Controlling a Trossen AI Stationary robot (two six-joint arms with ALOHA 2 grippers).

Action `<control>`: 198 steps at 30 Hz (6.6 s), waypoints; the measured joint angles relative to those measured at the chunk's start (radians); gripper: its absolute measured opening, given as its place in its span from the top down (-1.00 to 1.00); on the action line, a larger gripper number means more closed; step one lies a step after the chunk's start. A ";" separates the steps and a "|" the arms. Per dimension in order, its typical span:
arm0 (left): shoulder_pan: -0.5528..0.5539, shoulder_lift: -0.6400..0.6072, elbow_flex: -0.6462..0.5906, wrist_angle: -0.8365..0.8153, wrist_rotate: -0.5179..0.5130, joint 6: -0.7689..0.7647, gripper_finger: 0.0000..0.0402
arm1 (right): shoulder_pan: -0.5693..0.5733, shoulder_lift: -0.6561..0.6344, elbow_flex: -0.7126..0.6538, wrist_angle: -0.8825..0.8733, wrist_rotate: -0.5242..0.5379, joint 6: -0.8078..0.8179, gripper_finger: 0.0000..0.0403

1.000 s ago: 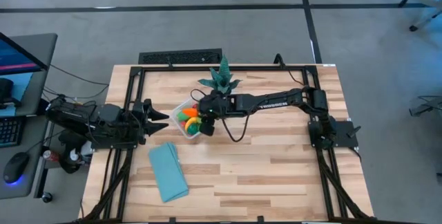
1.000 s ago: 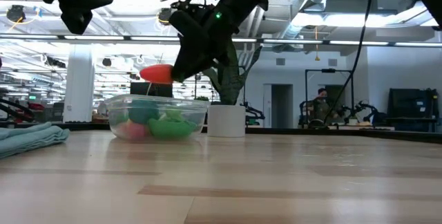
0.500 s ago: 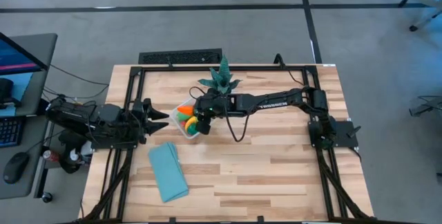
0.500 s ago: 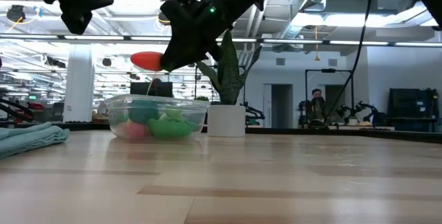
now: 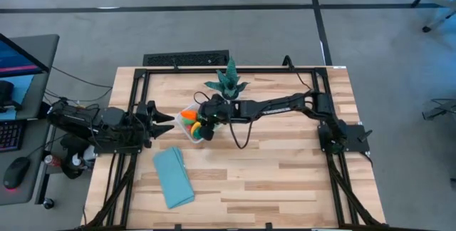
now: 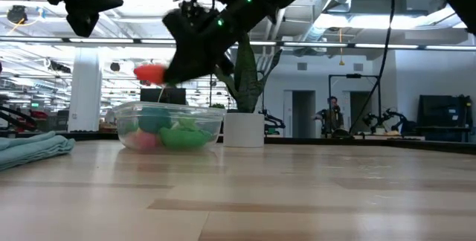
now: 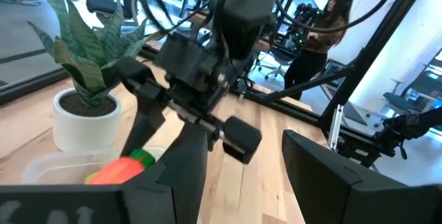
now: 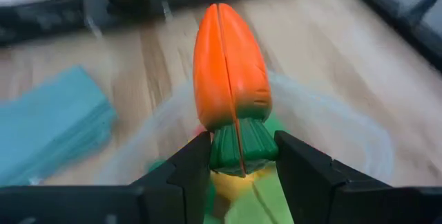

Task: Pick and placing Produce into tupperware
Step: Put the orange carrot into the transparent container, then return to Home Position

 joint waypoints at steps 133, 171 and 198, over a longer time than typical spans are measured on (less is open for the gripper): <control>0.000 0.002 0.000 0.063 -0.070 0.405 0.11 | 0.112 -1.217 -1.175 0.551 -0.136 0.016 -0.11; 0.005 -0.254 -0.349 0.610 0.078 0.562 0.11 | 0.080 -1.439 -1.420 0.781 -0.159 0.054 -0.11; 0.228 -0.254 -0.353 0.657 0.307 0.548 0.11 | -0.082 -1.444 -1.419 0.791 -0.272 0.057 -0.11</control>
